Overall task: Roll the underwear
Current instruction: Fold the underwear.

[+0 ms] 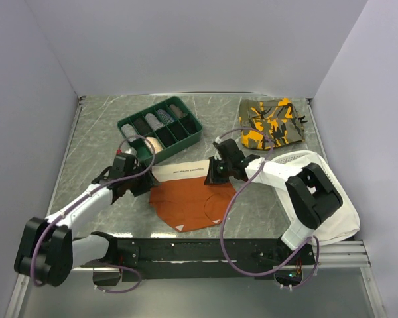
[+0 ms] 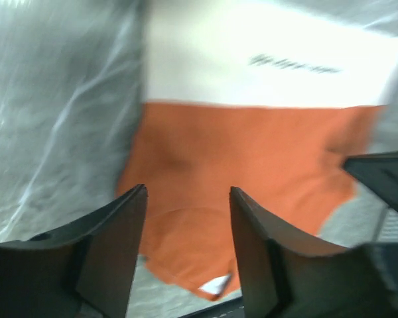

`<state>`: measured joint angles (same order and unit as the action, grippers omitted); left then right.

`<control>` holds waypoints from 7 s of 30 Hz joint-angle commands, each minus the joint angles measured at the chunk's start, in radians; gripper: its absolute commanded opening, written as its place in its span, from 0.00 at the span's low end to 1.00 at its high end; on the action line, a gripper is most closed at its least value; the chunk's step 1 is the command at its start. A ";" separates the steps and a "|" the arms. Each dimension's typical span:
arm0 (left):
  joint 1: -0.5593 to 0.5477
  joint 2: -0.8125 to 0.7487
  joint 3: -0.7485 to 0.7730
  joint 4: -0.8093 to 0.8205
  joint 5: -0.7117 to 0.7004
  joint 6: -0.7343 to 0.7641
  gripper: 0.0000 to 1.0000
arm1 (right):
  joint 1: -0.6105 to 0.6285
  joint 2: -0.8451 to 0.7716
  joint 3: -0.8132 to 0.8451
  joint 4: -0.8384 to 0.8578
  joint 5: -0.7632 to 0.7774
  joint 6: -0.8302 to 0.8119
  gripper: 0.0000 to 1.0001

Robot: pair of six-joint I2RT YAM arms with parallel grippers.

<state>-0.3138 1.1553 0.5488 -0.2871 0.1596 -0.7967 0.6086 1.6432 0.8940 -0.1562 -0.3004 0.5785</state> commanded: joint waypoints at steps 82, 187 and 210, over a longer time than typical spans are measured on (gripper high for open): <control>-0.160 0.585 0.716 0.290 0.175 0.186 0.67 | -0.102 -0.332 -0.115 -0.160 0.281 0.089 0.26; -0.436 1.354 1.576 -0.475 -0.045 0.114 0.21 | -0.257 -0.358 -0.474 0.147 0.130 0.175 0.24; -0.433 1.258 1.530 -0.402 -0.032 0.103 0.10 | -0.257 -0.556 -0.495 0.092 0.162 0.158 0.00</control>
<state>-0.7410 2.4527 2.1021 -0.6796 0.1345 -0.6983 0.3553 1.1137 0.3901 -0.0158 -0.1822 0.7502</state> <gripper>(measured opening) 0.099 0.008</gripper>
